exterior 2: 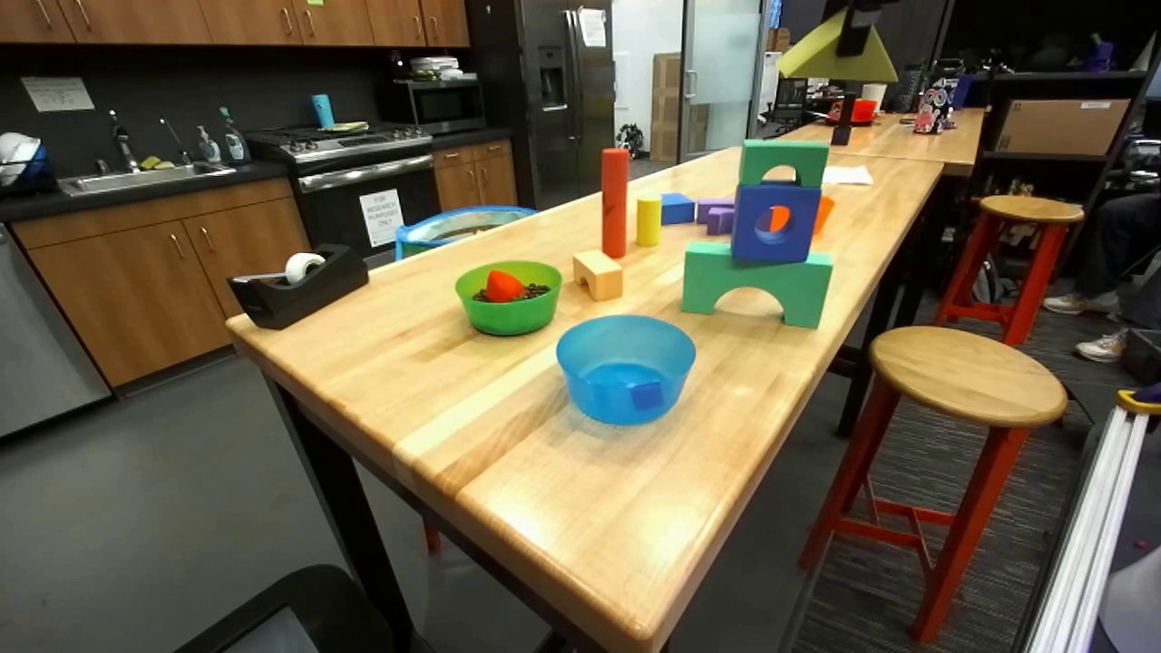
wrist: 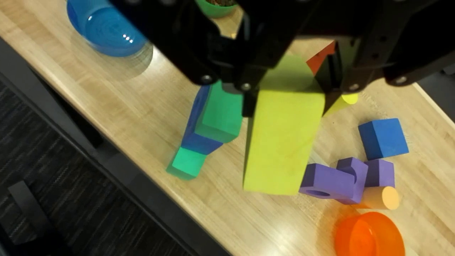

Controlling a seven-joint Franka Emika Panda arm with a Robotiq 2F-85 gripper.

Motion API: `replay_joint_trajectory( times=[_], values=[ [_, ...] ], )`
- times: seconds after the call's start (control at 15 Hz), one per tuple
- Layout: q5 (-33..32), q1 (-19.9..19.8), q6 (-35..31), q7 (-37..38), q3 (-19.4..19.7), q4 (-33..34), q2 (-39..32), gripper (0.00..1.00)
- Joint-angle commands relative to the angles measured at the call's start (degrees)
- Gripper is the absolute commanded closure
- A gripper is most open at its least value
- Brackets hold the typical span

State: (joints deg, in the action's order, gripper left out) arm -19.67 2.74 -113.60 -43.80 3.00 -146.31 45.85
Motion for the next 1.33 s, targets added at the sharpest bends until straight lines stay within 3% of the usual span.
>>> replay_joint_trajectory(
  times=[0.0,0.47,1.0,1.27],
  values=[
    [0.6,1.5,3.0,5.3,-1.8,0.7,0.7,0.84],
    [3.1,5.7,7.7,9.3,-2.4,2.3,-0.3,0.84],
    [8.1,8.6,13.2,6.3,0.7,7.7,-2.4,0.84],
    [9.9,8.5,12.9,4.8,2.2,9.6,-5.1,0.84]
  ],
)
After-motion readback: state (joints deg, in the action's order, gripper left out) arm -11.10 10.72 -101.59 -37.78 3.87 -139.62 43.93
